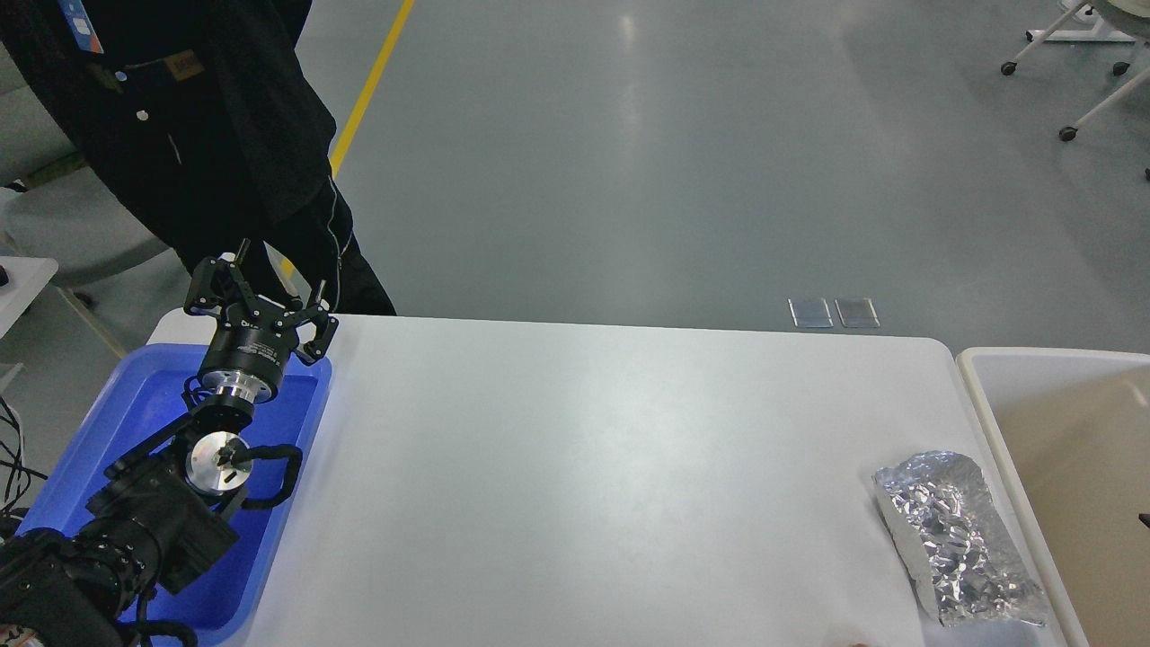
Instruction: Tidy desktop
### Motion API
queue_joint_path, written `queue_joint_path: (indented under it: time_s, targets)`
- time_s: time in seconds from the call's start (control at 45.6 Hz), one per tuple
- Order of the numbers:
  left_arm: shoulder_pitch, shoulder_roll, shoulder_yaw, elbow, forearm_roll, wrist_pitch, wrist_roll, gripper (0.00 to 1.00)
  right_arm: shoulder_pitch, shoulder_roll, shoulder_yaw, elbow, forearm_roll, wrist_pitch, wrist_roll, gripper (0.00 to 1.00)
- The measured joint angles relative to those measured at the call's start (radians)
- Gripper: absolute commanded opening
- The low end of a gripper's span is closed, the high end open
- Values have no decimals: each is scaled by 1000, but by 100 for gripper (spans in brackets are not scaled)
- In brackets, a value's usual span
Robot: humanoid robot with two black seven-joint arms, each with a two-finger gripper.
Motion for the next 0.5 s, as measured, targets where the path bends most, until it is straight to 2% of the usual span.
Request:
queue_joint_path:
  time_s: [0.11, 0.307, 0.504]
  targets:
    - [0, 0, 0, 0, 0, 0, 0, 100, -37, -42, 139, 116, -52, 5, 32, 100]
    - [0, 0, 0, 0, 0, 0, 0, 100, -175, -73, 455, 361, -202, 10, 60, 100]
    - [1, 0, 0, 0, 0, 0, 0, 100, -318, -7, 759, 568, -348, 11, 73, 100]
